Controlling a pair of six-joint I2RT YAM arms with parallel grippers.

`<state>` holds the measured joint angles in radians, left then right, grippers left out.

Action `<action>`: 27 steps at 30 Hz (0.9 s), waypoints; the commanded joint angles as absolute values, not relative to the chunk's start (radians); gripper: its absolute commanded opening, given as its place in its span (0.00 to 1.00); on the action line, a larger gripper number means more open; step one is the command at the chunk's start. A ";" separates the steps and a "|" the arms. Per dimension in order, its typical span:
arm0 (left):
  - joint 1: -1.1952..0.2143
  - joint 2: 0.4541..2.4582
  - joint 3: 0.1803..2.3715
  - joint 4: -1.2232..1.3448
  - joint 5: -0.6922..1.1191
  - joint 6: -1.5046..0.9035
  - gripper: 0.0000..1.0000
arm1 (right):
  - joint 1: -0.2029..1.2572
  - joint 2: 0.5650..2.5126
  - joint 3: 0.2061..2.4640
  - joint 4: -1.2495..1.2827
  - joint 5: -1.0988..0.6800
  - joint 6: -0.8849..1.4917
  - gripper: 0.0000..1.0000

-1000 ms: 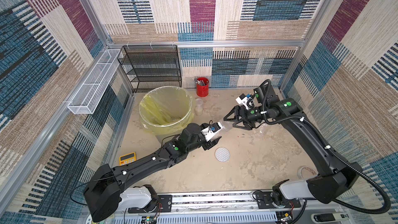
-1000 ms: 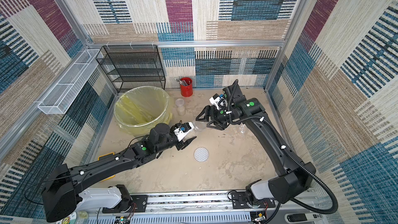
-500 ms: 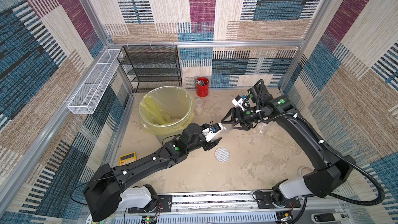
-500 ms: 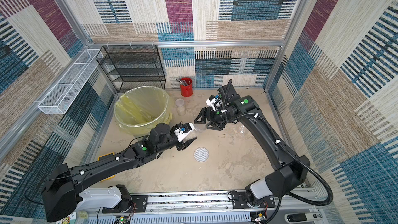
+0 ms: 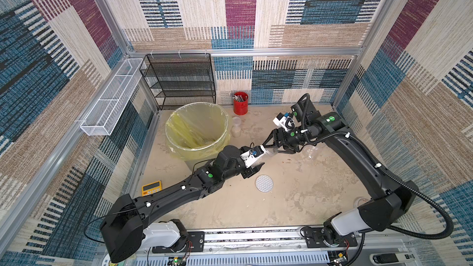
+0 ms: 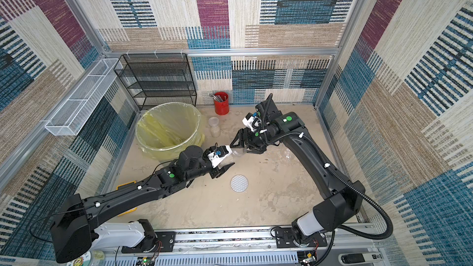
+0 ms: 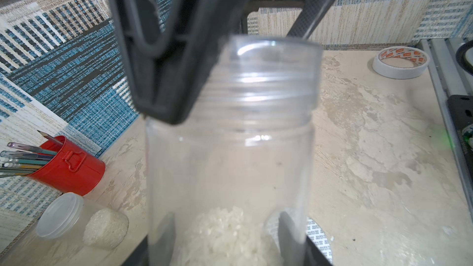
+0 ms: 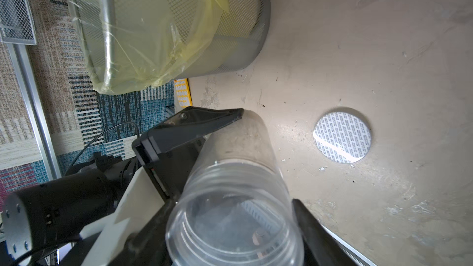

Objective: Empty moldy rice from jars
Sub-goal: Unscrew the lid from the jar.

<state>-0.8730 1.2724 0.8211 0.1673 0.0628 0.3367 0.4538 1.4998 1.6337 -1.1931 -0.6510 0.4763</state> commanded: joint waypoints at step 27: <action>-0.864 1.230 0.799 0.138 0.163 0.327 0.17 | 0.454 1.486 1.591 -0.928 -0.585 -0.241 0.55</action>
<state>-0.8589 1.2381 0.7998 0.1898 0.0528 0.3115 0.4587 1.4628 1.5696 -1.0199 -0.6716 -0.0593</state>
